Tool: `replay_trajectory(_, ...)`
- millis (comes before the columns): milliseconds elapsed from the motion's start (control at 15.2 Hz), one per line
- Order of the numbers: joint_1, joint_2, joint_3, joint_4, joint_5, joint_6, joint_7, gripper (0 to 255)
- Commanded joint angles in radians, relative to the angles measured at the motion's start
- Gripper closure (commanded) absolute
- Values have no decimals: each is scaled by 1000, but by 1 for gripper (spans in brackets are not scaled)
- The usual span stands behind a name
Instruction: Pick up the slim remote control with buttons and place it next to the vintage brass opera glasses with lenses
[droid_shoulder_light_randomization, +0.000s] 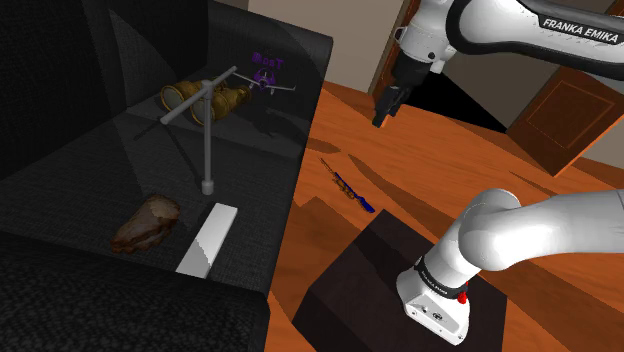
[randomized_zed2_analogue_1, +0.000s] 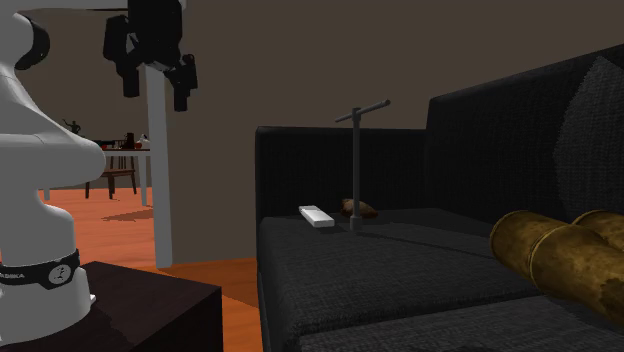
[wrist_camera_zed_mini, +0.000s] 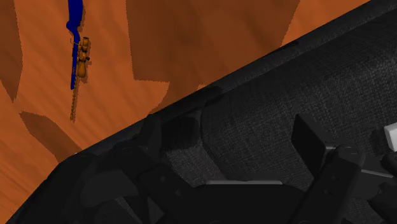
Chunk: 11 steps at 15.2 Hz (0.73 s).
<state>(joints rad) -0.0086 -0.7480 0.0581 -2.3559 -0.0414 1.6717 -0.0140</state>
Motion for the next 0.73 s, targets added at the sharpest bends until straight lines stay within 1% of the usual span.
replay_trajectory(0,0,0,0,0,0,0,0,0)
replay_trajectory(330,12,-6,119,-69,82,52,205,0)
replay_trajectory(660,22,37,246,-96,163,119,411,0)
